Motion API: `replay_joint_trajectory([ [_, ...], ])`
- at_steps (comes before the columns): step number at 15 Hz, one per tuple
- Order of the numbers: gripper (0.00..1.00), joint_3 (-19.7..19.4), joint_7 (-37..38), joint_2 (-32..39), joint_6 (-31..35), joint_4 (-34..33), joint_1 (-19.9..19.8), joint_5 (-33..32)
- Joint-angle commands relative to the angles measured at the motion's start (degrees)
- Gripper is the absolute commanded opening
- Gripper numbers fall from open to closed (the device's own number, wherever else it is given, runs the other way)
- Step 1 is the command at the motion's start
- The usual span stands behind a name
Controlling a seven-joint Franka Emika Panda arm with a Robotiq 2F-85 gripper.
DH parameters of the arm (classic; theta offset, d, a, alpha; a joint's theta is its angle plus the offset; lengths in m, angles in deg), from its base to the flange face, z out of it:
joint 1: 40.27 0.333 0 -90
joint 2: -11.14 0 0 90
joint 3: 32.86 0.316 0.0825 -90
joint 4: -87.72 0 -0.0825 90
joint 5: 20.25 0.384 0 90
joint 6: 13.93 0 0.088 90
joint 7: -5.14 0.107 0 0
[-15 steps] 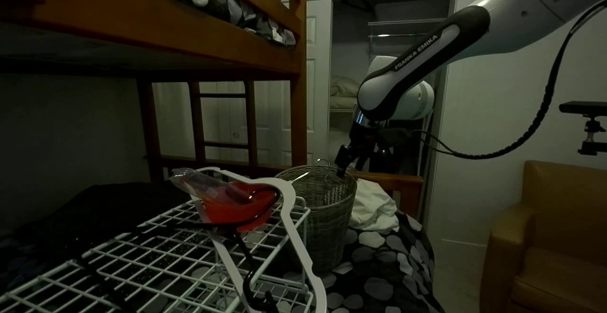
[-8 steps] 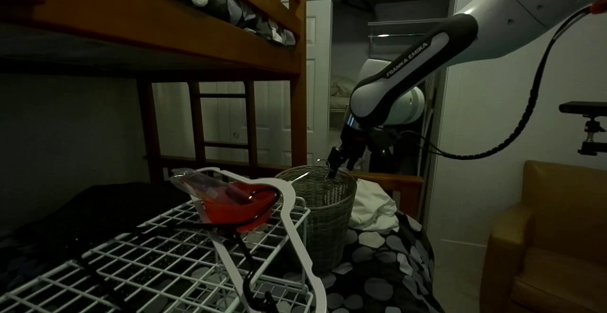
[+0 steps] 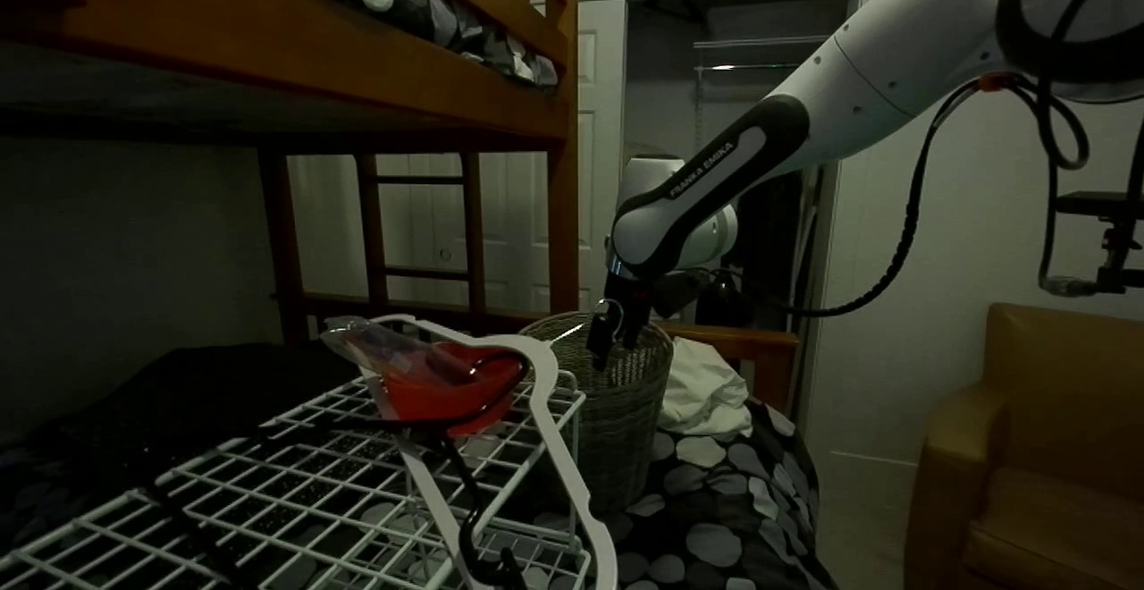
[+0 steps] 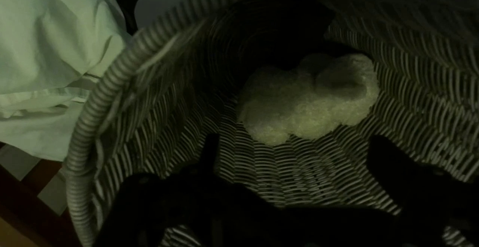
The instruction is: Remove the plush teddy bear from the basket and place it on the top wire mesh shelf of the shoe rack
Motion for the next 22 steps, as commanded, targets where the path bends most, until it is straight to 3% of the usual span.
replay_joint_trajectory([
  [1,1.00,0.58,0.21,-0.15,-0.14,-0.06,-0.48,-0.28],
  [5,1.00,-0.19,2.29,2.31,-0.97,-1.85,0.80,-3.17],
  [8,1.00,-2.43,6.49,7.60,-1.25,-5.55,3.44,-11.56],
  [10,1.00,-2.38,8.64,11.45,2.33,-8.75,4.38,-12.79],
  [14,1.00,-1.38,6.95,17.96,-2.64,-15.31,6.04,-11.68],
  [21,1.00,-4.98,10.64,27.71,-1.19,-21.54,9.10,-14.01],
  [22,0.75,-5.70,11.32,28.38,-1.38,-22.06,9.48,-14.45],
])
